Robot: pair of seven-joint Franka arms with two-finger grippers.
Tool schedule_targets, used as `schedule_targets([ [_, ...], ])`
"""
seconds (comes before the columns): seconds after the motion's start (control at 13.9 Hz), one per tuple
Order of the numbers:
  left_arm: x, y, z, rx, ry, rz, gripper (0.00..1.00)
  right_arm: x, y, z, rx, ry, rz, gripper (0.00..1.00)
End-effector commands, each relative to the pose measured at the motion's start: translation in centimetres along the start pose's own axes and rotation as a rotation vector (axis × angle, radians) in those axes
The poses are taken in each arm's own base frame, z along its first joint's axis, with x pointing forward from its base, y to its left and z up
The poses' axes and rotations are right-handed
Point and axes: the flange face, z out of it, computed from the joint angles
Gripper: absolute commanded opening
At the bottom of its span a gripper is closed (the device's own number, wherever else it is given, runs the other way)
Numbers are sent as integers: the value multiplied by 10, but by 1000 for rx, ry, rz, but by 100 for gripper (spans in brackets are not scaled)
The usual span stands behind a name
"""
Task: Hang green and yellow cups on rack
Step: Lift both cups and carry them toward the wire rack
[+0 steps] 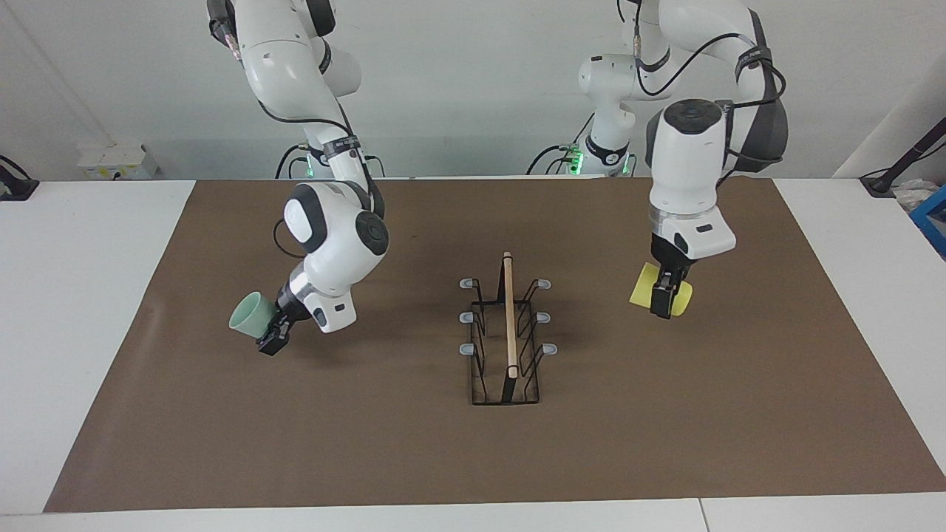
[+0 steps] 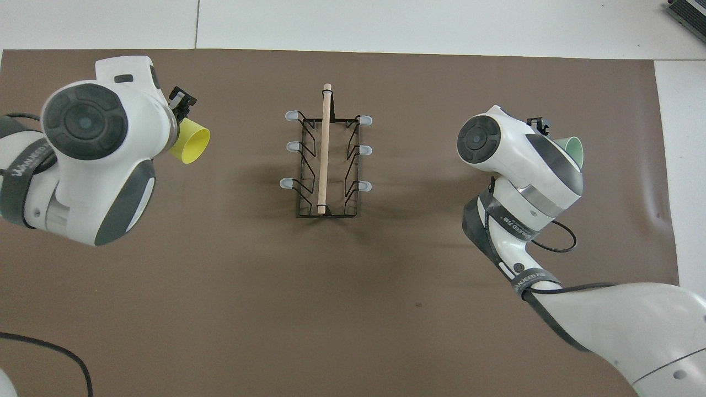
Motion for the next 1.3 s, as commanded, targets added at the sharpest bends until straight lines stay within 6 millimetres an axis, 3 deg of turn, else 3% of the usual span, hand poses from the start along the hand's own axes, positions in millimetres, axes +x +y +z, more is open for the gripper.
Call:
schedule_targets([
  [0.0, -33, -4, -8, -61, 126, 30, 0, -19, 17, -24, 64, 165, 95, 21],
  [0.36, -114, -8, -24, -164, 318, 92, 0, -15, 25, -49, 164, 495, 274, 22],
  [0.5, -144, -10, -25, -209, 365, 134, 0, -3, 29, -62, 200, 674, 359, 22],
  [0.72, -179, -11, -26, -256, 421, 174, 0, 4, 31, -85, 254, 848, 446, 22],
  [0.79, -191, -14, -24, -263, 415, 181, 0, 0, 28, -104, 261, 894, 456, 22],
  [1.01, -204, -14, -22, -272, 399, 204, 0, -27, 25, -148, 296, 1051, 511, 22],
  [1.23, -211, -13, -20, -284, 399, 227, 0, -44, 16, -176, 323, 1274, 470, 22],
])
